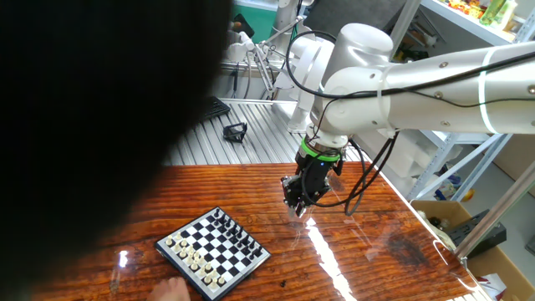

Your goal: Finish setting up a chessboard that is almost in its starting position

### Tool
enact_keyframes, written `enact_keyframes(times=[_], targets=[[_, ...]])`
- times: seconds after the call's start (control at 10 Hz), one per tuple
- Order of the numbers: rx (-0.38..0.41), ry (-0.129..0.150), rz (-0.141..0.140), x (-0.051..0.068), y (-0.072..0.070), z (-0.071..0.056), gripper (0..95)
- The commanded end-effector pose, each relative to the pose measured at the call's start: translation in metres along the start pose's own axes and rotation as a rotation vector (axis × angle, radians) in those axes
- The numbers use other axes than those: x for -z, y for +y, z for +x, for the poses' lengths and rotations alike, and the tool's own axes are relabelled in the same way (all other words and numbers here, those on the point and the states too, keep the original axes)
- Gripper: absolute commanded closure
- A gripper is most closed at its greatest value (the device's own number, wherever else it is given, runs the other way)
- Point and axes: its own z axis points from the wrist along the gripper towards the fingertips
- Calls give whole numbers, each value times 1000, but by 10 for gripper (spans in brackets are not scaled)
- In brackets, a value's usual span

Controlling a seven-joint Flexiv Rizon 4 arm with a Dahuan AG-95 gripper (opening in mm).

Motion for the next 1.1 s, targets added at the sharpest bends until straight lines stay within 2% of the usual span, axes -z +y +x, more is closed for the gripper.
enact_keyframes(times=[0.1, 0.6, 1.1], targets=[[1, 2, -1, 0, 0, -1, 950], [5, 2, -2, -5, 2, 0, 950], [2, -19, -32, -38, 6, 19, 950]])
